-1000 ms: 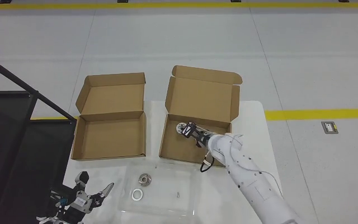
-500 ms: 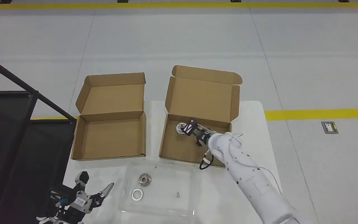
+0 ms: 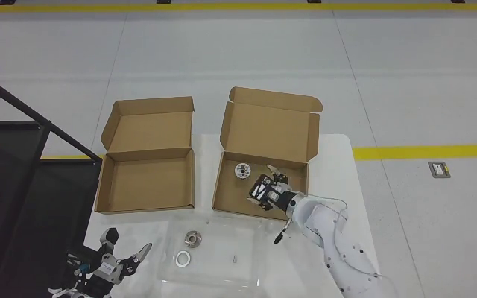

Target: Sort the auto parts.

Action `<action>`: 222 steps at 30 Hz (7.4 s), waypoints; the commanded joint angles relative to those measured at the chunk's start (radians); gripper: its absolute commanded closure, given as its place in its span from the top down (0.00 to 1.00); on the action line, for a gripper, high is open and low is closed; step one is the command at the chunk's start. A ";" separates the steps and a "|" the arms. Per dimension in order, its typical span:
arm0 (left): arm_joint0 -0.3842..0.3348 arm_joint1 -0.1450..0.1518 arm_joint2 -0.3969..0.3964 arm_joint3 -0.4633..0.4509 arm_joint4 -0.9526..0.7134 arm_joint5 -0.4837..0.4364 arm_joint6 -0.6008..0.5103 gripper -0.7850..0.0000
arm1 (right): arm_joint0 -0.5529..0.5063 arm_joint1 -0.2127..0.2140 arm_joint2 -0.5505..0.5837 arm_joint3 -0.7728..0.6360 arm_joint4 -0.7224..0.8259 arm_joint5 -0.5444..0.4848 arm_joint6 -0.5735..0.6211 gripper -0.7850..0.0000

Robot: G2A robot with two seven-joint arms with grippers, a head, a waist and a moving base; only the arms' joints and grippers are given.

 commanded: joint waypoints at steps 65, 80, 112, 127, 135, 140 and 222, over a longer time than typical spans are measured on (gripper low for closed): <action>0.000 0.000 0.000 0.000 0.000 0.000 0.000 1.00 | 0.145 -0.098 -0.459 0.173 0.209 -0.349 0.682 0.44; 0.000 0.000 0.000 0.000 0.000 0.000 0.000 1.00 | 0.171 -0.105 -0.485 0.226 0.261 -0.313 0.735 0.38; 0.000 0.000 0.000 0.000 0.000 0.000 0.000 1.00 | -0.101 0.036 -0.063 -0.241 -0.027 0.019 0.295 0.00; 0.000 0.000 0.000 0.000 0.000 0.000 0.000 1.00 | 0.167 -0.005 -0.068 0.249 0.156 0.128 0.524 0.00; 0.000 0.000 0.000 0.000 0.000 0.000 0.000 1.00 | 0.194 -0.013 -0.093 0.304 0.162 0.149 0.507 0.48; 0.000 0.000 0.000 0.000 0.000 0.000 0.000 1.00 | 0.163 -0.009 -0.089 0.248 0.141 0.178 0.491 0.91; -0.601 -0.071 0.632 0.004 0.312 0.064 -1.385 0.84 | -0.752 0.155 0.198 -0.576 -0.307 0.210 -0.571 1.00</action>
